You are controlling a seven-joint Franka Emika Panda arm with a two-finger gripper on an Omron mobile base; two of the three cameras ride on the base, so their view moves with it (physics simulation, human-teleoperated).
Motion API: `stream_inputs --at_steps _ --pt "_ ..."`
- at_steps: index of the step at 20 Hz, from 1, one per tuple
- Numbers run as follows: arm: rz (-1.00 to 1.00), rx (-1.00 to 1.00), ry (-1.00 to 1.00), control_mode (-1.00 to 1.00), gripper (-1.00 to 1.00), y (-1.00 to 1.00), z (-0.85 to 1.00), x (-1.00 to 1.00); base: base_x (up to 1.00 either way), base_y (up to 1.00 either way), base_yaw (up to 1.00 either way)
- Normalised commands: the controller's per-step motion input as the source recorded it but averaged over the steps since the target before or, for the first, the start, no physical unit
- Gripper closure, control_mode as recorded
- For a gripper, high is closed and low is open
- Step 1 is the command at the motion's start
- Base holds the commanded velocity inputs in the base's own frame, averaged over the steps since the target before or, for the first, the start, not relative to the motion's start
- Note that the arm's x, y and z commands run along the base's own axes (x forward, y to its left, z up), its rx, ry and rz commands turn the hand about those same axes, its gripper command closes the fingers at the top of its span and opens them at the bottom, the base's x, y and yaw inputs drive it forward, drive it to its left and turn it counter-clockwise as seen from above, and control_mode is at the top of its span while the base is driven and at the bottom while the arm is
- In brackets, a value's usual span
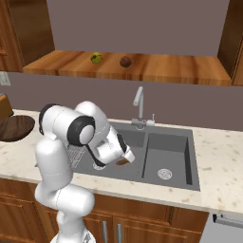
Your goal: Pick the pears from the cabinet and place them in one bowl. Pick the banana from the sink and place it in the other bowl.
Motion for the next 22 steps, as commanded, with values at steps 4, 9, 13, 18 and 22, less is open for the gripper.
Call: stream_inputs --at_steps 4,9,13,18,22 --pt "0.00 0.03 -0.03 -1.00 -1.00 0.03 -0.27 0.13 0.00 0.00 0.00" --pt "0.00 0.04 -0.04 -1.00 -1.00 0.05 -0.33 0.15 0.00 0.00 0.00" --pt "0.00 0.01 -0.01 -1.00 -1.00 0.04 -0.50 0.11 0.00 0.00 0.00" --pt "0.00 0.00 0.00 -1.00 -1.00 0.04 -0.71 0.21 0.00 0.00 0.00" --pt "0.00 0.00 0.00 -1.00 -1.00 0.08 -0.88 0.31 0.00 0.00 0.00"
